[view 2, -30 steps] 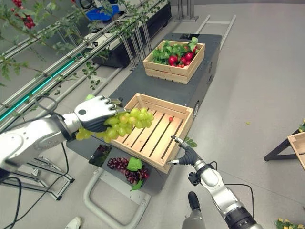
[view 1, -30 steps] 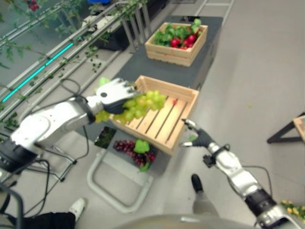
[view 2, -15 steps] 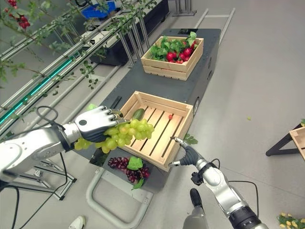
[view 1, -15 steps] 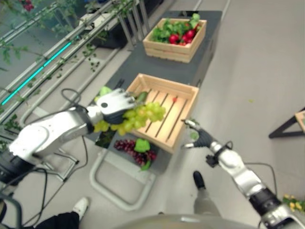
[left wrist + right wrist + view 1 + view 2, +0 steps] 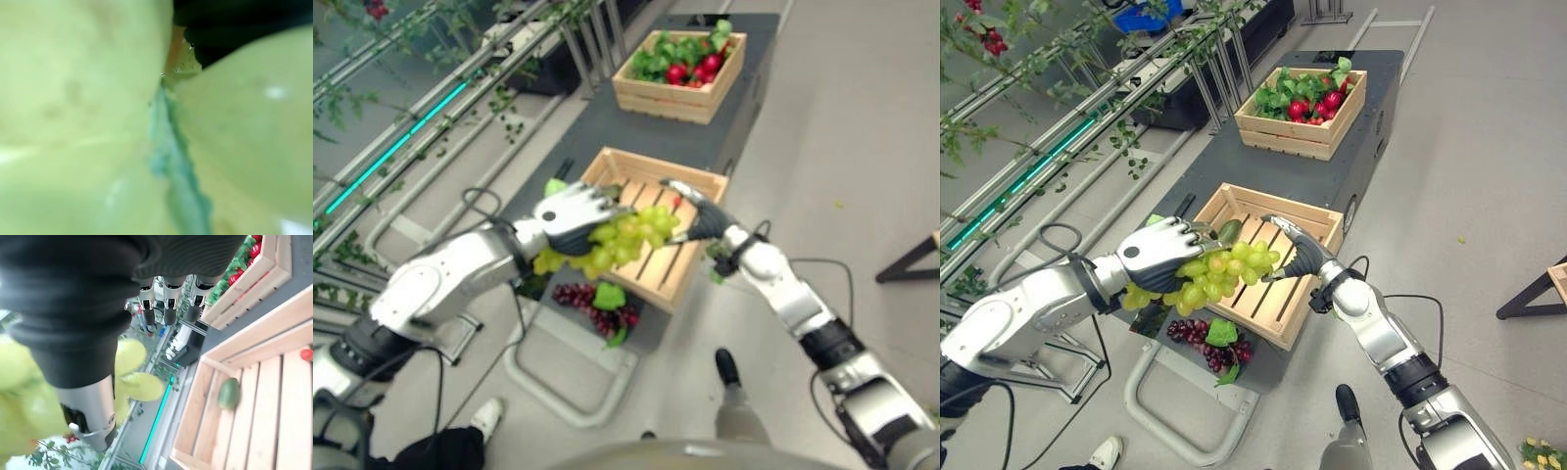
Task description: Pick up the fruits from the basket on one side to the basket on the other side
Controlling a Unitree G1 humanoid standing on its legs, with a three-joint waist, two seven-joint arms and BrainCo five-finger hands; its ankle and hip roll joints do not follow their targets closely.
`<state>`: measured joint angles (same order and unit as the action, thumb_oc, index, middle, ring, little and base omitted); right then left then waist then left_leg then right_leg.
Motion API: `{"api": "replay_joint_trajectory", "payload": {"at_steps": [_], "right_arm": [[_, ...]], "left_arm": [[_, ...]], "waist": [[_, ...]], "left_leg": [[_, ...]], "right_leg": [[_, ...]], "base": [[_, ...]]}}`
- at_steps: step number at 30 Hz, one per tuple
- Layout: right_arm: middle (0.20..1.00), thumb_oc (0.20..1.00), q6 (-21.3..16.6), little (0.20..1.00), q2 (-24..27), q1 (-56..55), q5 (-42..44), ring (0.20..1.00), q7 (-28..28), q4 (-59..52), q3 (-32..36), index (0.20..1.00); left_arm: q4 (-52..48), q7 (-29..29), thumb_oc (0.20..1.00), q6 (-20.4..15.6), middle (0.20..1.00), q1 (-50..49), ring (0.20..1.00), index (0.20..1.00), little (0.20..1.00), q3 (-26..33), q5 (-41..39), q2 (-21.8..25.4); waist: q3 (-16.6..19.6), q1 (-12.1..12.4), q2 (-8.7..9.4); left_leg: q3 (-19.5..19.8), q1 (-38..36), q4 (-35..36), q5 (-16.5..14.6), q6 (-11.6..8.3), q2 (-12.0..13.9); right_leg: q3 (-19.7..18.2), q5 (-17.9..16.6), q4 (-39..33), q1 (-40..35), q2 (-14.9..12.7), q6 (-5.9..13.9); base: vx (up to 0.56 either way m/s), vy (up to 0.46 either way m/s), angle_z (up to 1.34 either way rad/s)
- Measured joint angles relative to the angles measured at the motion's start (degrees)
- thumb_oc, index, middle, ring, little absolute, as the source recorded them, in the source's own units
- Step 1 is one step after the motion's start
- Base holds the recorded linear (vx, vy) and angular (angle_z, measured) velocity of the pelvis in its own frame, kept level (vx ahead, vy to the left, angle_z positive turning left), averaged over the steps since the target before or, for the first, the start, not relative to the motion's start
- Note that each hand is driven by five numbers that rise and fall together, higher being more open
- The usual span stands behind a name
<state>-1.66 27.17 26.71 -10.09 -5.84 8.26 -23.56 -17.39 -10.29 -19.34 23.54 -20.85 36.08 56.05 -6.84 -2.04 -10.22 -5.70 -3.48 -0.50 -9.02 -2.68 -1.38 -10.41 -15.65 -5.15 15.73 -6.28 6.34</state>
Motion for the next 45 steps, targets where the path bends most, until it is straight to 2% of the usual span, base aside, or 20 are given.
{"api": "replay_joint_trajectory", "payload": {"at_steps": [7, 14, 21, 30, 38, 42, 45], "right_arm": [[1.000, 1.000, 0.76, 1.000, -0.97, 3.75, 0.02, 1.000, 0.45, 1.23, -1.48, 1.000], [1.000, 1.000, 0.83, 1.000, -2.81, 6.79, 0.11, 1.000, 0.69, 4.01, -2.14, 1.000], [1.000, 1.000, 0.88, 1.000, -2.35, 6.90, 0.14, 1.000, 0.78, 2.98, -2.08, 1.000], [1.000, 1.000, 0.82, 1.000, 1.15, 5.34, 0.86, 1.000, 0.21, -6.95, -1.17, 1.000], [1.000, 1.000, -1.12, 1.000, 3.22, -0.27, 6.80, 1.000, -0.01, -18.20, 4.71, 1.000], [1.000, 1.000, -2.08, 1.000, 2.99, -0.37, 7.54, 1.000, -0.35, -19.64, 5.77, 1.000], [1.000, 1.000, -2.11, 1.000, 2.94, -0.51, 7.58, 1.000, -0.38, -19.65, 5.93, 1.000]], "left_arm": [[-0.48, -0.30, 0.200, 0.06, 0.200, 0.01, 0.200, 0.200, 0.200, 0.15, -1.48, -1.51], [-0.06, 0.02, 0.200, 0.27, 0.200, 0.16, 0.200, 0.200, 0.200, 0.14, -1.88, -1.51], [3.74, 0.81, 0.200, 1.72, 0.200, 0.70, 0.200, 0.200, 0.200, 0.12, -1.65, -3.79], [9.18, 3.87, 0.200, 3.52, 0.200, 1.36, 0.200, 0.200, 0.200, 0.14, 1.43, -7.88], [11.98, 4.40, 0.200, 3.98, 0.200, 1.26, 0.200, 0.200, 0.200, -0.01, 4.89, -7.81], [12.58, 4.55, 0.200, 4.27, 0.200, 1.14, 0.200, 0.200, 0.200, -0.04, 6.07, -7.85], [12.57, 4.88, 0.200, 4.34, 0.200, 1.14, 0.200, 0.200, 0.200, -0.04, 6.90, -7.86]], "waist": [[0.14, 0.05, 0.55], [0.35, 0.11, 2.21], [0.46, 0.14, 2.44], [0.61, -0.27, 2.73], [0.77, -0.62, 4.09], [1.08, -1.53, 5.29], [1.12, -1.60, 5.44]], "left_leg": [[0.26, -0.13, -0.22, -0.04, -0.10, 0.10], [0.69, 0.03, -0.82, -0.10, -0.14, 0.10], [0.92, -0.01, -0.64, -0.06, -0.21, 0.23], [0.92, -0.01, -0.63, 0.01, -0.22, 0.26], [0.78, 0.01, -0.46, -0.04, -0.27, 0.42], [0.73, -0.04, -0.21, -0.04, -0.30, 0.54], [0.26, -0.03, -0.29, 0.00, -0.31, 0.50]], "right_leg": [[0.05, -0.05, 0.01, -0.36, 0.09, -0.12], [0.20, 0.22, -0.01, -0.62, -0.03, -0.54], [0.37, 0.03, 0.00, -0.64, 0.04, -0.39], [0.32, -0.06, 0.01, -0.59, 0.17, -0.38], [0.27, 0.20, 0.00, -0.45, 0.37, -0.68], [0.24, 0.17, -0.01, -0.37, 0.54, -0.64], [0.04, -0.05, 0.00, -0.22, 0.54, -0.42]], "base": [[-0.02, -0.010, 0.01], [0.00, -0.004, 0.01], [0.01, -0.001, 0.01], [0.00, -0.002, 0.00], [0.02, -0.003, -0.01], [0.02, 0.000, 0.00], [0.03, -0.009, -0.04]]}}
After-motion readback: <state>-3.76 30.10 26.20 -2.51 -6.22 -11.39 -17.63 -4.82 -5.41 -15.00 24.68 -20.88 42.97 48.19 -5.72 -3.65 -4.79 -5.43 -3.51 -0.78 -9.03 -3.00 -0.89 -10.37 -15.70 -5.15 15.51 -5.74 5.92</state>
